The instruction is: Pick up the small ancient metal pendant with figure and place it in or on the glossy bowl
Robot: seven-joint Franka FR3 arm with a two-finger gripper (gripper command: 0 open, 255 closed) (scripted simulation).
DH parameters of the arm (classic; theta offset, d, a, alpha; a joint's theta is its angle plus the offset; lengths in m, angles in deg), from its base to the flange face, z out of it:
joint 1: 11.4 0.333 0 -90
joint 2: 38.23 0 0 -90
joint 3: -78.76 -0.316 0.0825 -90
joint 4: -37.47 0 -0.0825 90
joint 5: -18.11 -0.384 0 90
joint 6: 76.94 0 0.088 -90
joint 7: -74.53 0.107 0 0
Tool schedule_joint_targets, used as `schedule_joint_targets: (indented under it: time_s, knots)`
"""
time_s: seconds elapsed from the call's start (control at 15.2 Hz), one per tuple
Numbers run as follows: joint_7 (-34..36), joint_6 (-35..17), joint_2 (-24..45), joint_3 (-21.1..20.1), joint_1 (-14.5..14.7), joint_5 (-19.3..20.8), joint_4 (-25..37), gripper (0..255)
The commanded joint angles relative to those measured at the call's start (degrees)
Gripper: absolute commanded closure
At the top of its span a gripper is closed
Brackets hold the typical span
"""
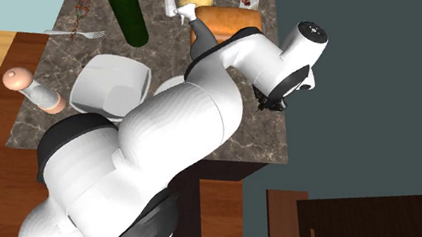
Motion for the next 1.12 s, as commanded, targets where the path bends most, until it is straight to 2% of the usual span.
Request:
schedule_joint_targets:
  time_s: [0.0,0.13,1.06]
  knots:
    - [0.0,0.0,0.0,0.0,0.0,0.0,0.0,255]
    - [0.0,0.0,0.0,0.0,0.0,0.0,0.0,255]
    - [-0.7,10.2,-2.2,-0.2,-0.1,-1.0,8.1,255]
